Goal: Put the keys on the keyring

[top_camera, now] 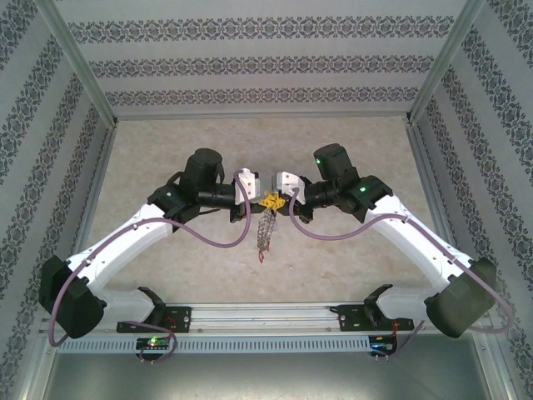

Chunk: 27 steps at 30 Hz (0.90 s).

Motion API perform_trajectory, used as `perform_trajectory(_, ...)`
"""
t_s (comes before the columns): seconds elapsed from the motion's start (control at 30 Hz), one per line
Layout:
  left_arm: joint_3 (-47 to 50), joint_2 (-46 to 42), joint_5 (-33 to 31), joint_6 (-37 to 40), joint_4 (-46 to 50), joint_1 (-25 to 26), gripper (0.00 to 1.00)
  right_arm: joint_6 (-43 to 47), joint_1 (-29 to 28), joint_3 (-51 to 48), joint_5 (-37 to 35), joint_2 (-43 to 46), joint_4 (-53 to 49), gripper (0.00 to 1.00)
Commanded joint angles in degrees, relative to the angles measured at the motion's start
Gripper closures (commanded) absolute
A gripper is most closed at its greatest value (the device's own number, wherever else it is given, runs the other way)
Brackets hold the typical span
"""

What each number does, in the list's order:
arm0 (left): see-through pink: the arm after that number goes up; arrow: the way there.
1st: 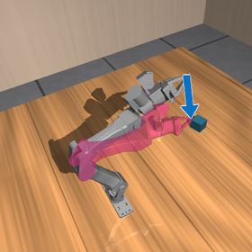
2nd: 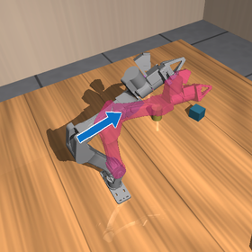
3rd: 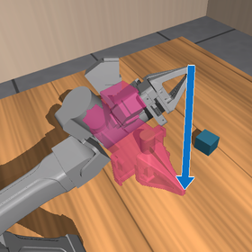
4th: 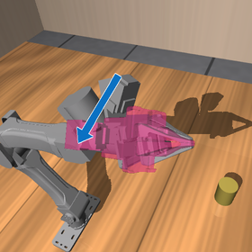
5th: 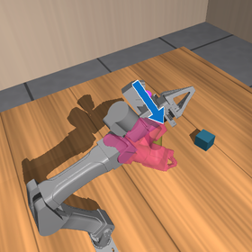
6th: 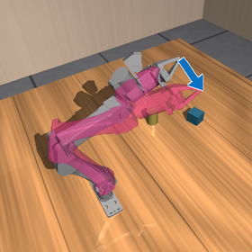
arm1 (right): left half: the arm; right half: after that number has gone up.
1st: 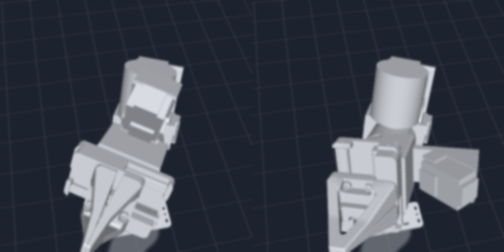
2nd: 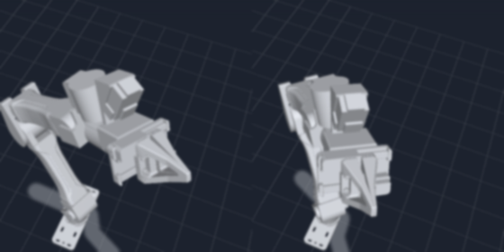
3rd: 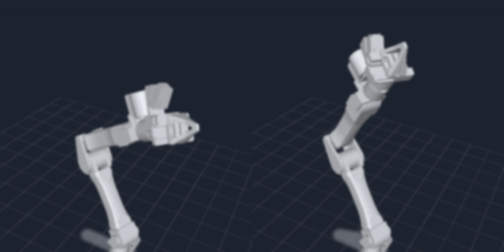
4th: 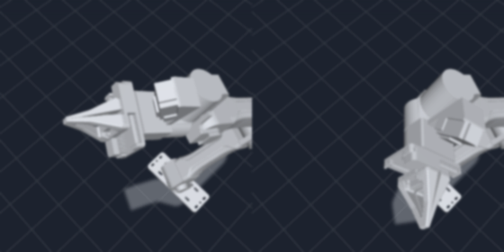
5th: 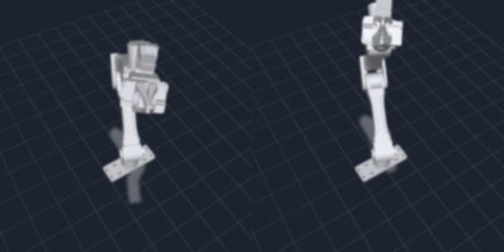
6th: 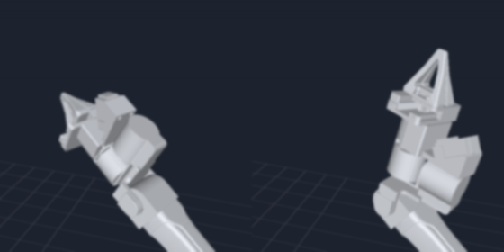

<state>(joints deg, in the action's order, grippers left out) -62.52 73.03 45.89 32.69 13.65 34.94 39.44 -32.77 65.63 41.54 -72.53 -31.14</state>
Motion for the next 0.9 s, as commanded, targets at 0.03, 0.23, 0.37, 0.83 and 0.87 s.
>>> perform_trajectory(0.03, -1.2, 0.3, -3.6, 4.1, 6.5, 1.0, 0.93, 1.3, -0.4, 2.6, 0.7, 0.7, 1.2, 1.00)
perform_trajectory(0.23, -2.4, 0.4, -5.7, 6.7, 10.8, 1.0, 1.00, 1.4, -0.1, 2.0, 0.6, 1.2, 1.1, 1.00)
perform_trajectory(0.37, -2.2, 0.2, -5.8, 6.0, 9.8, 1.0, 1.00, 1.0, 1.1, 1.7, 3.9, 1.1, 1.8, 1.00)
perform_trajectory(0.83, 4.0, -2.3, -1.1, -1.6, -1.2, -3.1, 1.00, -2.7, 7.9, -3.1, 12.2, 6.0, 6.9, 1.00)
perform_trajectory(0.87, 4.9, -2.7, -0.8, -2.3, -2.9, -3.4, 1.00, -2.7, 8.1, -3.3, 12.1, 6.2, 6.9, 1.00)
